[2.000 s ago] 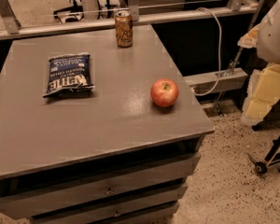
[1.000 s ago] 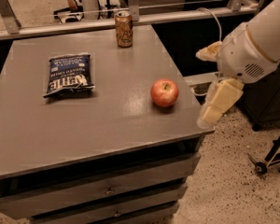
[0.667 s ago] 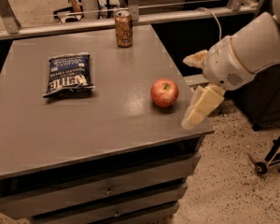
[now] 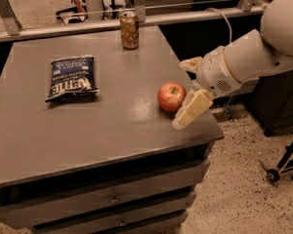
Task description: Pick apple
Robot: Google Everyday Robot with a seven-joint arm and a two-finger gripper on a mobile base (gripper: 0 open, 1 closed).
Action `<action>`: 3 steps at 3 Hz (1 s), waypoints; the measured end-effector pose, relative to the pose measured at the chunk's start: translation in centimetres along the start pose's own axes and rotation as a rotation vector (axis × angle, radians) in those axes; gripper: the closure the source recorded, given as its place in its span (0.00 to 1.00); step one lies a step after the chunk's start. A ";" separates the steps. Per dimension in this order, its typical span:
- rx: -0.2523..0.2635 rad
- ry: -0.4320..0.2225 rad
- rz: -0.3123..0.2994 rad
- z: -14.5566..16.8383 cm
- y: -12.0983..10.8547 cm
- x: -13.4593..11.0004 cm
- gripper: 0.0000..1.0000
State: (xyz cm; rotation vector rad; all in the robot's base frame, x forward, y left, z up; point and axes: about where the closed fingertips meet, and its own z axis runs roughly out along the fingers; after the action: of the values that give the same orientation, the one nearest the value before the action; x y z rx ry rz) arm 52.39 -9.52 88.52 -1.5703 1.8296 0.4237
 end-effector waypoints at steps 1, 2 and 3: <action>0.007 -0.039 0.022 2.1 -1.2 -0.3 0.00; 0.001 -0.053 0.053 5.0 -2.1 0.1 0.00; 0.000 -0.053 0.070 6.3 -2.7 0.7 0.03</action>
Offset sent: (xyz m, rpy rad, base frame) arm 0.0472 0.0362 -0.0484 0.0910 0.0364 -0.0461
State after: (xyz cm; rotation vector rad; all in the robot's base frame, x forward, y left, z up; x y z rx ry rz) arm 56.71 -6.56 84.02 -1.4842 1.8482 0.4935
